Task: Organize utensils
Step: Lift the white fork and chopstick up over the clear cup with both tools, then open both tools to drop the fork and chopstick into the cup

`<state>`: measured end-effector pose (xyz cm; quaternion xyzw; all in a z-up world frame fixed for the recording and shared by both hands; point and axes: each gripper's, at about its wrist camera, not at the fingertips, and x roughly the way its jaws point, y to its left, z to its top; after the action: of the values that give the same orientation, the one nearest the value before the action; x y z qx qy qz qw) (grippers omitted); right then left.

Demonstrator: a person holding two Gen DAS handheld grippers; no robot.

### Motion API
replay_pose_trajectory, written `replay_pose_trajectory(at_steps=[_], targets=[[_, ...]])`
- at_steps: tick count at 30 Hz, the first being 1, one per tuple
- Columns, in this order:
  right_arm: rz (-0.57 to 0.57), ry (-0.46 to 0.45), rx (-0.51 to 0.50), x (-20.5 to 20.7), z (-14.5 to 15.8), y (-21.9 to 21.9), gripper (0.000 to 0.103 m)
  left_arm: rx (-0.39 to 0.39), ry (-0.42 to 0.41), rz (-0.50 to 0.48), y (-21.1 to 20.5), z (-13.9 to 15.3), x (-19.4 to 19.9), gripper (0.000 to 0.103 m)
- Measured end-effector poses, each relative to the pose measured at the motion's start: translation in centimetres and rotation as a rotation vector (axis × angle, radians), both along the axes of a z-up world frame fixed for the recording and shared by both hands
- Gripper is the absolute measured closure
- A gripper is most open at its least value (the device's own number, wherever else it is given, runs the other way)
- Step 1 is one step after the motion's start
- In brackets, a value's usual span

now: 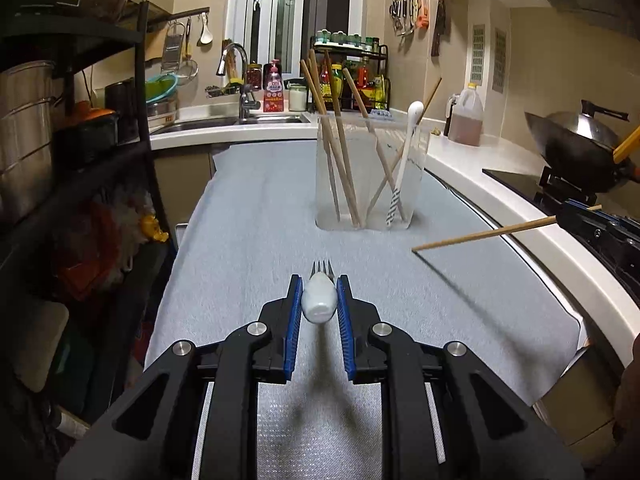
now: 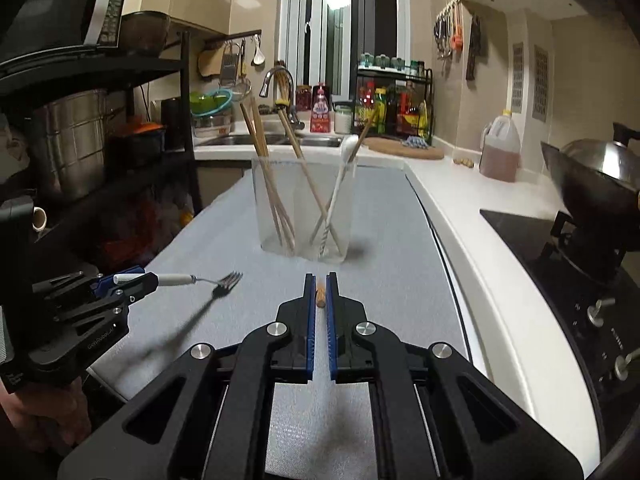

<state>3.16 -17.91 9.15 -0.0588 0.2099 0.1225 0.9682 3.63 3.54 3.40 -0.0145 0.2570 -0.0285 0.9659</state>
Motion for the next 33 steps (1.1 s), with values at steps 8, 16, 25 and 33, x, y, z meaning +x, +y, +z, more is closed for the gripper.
replay_pose_trajectory(at_steps=[8,16,25,33], targets=[[0.014,-0.016,0.021,1.3,2.6,0.6,0.098,0.001,-0.038,-0.005,-0.5,3.2,1.4,0.086],[0.067,0.006,0.052,4.2,6.8,1.3,0.098,-0.017,-0.051,-0.024,0.4,7.6,3.7,0.086],[0.101,0.029,0.09,8.0,13.1,1.6,0.098,-0.06,-0.02,-0.067,1.8,13.6,7.6,0.086],[0.13,-0.064,0.111,9.8,20.1,1.1,0.098,-0.112,-0.073,-0.141,0.0,21.1,12.4,0.086]])
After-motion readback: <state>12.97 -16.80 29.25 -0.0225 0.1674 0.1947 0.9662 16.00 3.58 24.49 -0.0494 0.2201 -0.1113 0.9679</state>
